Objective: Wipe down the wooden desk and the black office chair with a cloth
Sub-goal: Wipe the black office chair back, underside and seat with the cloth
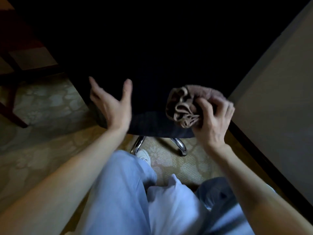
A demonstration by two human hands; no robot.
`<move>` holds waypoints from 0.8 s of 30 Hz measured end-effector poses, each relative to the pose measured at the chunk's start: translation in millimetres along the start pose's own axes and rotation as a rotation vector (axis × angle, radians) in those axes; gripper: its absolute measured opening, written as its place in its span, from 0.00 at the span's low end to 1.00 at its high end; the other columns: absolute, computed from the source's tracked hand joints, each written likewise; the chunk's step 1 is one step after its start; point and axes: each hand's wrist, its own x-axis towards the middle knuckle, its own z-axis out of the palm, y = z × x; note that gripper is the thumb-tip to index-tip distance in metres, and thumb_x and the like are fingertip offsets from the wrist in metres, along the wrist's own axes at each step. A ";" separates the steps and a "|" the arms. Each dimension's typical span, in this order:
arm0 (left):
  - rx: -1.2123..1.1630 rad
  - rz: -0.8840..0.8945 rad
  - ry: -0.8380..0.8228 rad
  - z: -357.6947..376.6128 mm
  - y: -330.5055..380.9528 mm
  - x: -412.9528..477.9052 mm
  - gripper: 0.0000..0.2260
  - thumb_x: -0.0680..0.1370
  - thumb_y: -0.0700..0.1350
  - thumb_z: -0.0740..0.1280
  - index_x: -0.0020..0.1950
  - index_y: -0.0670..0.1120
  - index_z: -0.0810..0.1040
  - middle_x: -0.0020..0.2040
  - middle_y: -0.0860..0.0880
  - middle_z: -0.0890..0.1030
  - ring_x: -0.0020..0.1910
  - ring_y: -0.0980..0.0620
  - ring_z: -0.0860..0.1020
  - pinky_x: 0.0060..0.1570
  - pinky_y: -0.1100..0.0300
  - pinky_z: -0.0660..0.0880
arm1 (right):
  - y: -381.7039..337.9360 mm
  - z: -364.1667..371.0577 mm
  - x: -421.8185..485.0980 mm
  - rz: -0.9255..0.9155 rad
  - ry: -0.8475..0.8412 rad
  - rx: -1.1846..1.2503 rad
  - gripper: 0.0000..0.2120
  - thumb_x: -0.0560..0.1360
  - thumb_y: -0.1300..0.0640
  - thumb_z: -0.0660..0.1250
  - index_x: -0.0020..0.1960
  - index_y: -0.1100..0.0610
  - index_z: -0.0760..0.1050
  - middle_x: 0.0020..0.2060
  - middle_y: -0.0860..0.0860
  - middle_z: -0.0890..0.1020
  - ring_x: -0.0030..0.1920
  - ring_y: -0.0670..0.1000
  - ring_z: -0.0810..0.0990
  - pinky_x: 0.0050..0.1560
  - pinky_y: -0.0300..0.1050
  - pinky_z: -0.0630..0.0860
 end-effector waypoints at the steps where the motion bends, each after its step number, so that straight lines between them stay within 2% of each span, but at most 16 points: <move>1: -0.047 -0.035 0.047 -7.7 -3.6 15.0 0.50 0.75 0.62 0.73 0.84 0.43 0.49 0.79 0.37 0.58 0.79 0.41 0.63 0.78 0.59 0.58 | -4.1 -0.8 15.2 -0.018 0.061 0.016 0.17 0.75 0.53 0.68 0.63 0.51 0.73 0.57 0.56 0.69 0.54 0.59 0.69 0.55 0.56 0.67; 2: -0.076 -0.071 0.079 -16.7 -7.5 31.3 0.51 0.73 0.64 0.73 0.85 0.44 0.48 0.80 0.38 0.58 0.79 0.42 0.62 0.75 0.64 0.58 | -8.7 0.3 28.5 -0.040 0.095 0.026 0.18 0.75 0.51 0.70 0.64 0.50 0.73 0.57 0.56 0.68 0.55 0.58 0.69 0.55 0.56 0.67; 4: -0.054 -0.099 0.068 -37.4 -16.9 62.3 0.55 0.69 0.70 0.73 0.85 0.50 0.48 0.82 0.42 0.57 0.80 0.46 0.60 0.70 0.67 0.58 | -18.1 7.7 43.9 -0.087 0.084 0.008 0.20 0.74 0.51 0.72 0.64 0.50 0.72 0.58 0.55 0.67 0.56 0.58 0.68 0.56 0.56 0.67; 7: -0.030 -0.070 -0.080 -60.2 -32.5 89.9 0.58 0.65 0.73 0.75 0.85 0.54 0.46 0.83 0.50 0.58 0.80 0.52 0.61 0.75 0.61 0.60 | -24.2 27.1 38.3 -0.133 0.033 -0.086 0.21 0.72 0.55 0.72 0.63 0.50 0.71 0.57 0.55 0.67 0.55 0.58 0.68 0.54 0.56 0.68; 9: -0.032 -0.085 -0.146 -60.0 -40.5 96.7 0.57 0.68 0.71 0.74 0.85 0.55 0.43 0.83 0.51 0.58 0.80 0.54 0.61 0.79 0.52 0.62 | -22.9 43.6 22.4 -0.136 0.043 -0.115 0.21 0.71 0.55 0.73 0.61 0.50 0.71 0.57 0.55 0.68 0.54 0.58 0.68 0.53 0.55 0.67; 11: 0.007 -0.093 -0.150 -54.6 -45.7 96.3 0.55 0.72 0.70 0.72 0.84 0.55 0.38 0.84 0.50 0.54 0.81 0.53 0.58 0.80 0.51 0.60 | -21.4 59.4 0.4 -0.154 0.010 -0.111 0.21 0.70 0.56 0.74 0.61 0.50 0.72 0.56 0.55 0.69 0.52 0.58 0.69 0.52 0.55 0.66; 15: 0.032 -0.086 -0.141 -45.5 -46.9 92.6 0.52 0.76 0.68 0.69 0.83 0.55 0.34 0.85 0.47 0.49 0.83 0.50 0.54 0.80 0.49 0.58 | -9.5 82.7 -54.8 -0.215 -0.235 -0.102 0.24 0.70 0.56 0.77 0.63 0.51 0.73 0.53 0.58 0.74 0.49 0.59 0.71 0.51 0.56 0.68; 19: 0.017 -0.083 -0.167 -46.5 -46.2 90.5 0.52 0.76 0.67 0.69 0.83 0.55 0.33 0.85 0.49 0.44 0.83 0.51 0.50 0.81 0.47 0.57 | -4.3 90.6 -102.4 -0.161 -0.573 -0.148 0.27 0.64 0.62 0.81 0.61 0.53 0.79 0.46 0.61 0.77 0.45 0.62 0.74 0.47 0.58 0.71; 22: 0.002 -0.072 -0.169 -46.1 -43.7 88.0 0.54 0.74 0.68 0.69 0.83 0.55 0.33 0.85 0.49 0.45 0.83 0.51 0.50 0.80 0.51 0.56 | -5.4 89.2 -110.7 -0.089 -0.671 -0.130 0.30 0.60 0.62 0.82 0.61 0.54 0.80 0.48 0.61 0.76 0.46 0.62 0.73 0.46 0.58 0.72; 24: 0.014 -0.073 -0.147 -45.9 -44.0 87.7 0.53 0.76 0.67 0.70 0.83 0.55 0.35 0.85 0.48 0.45 0.82 0.51 0.51 0.80 0.51 0.57 | -6.0 82.0 -104.1 -0.084 -0.666 -0.097 0.33 0.59 0.61 0.83 0.62 0.54 0.79 0.50 0.61 0.76 0.47 0.63 0.73 0.46 0.59 0.72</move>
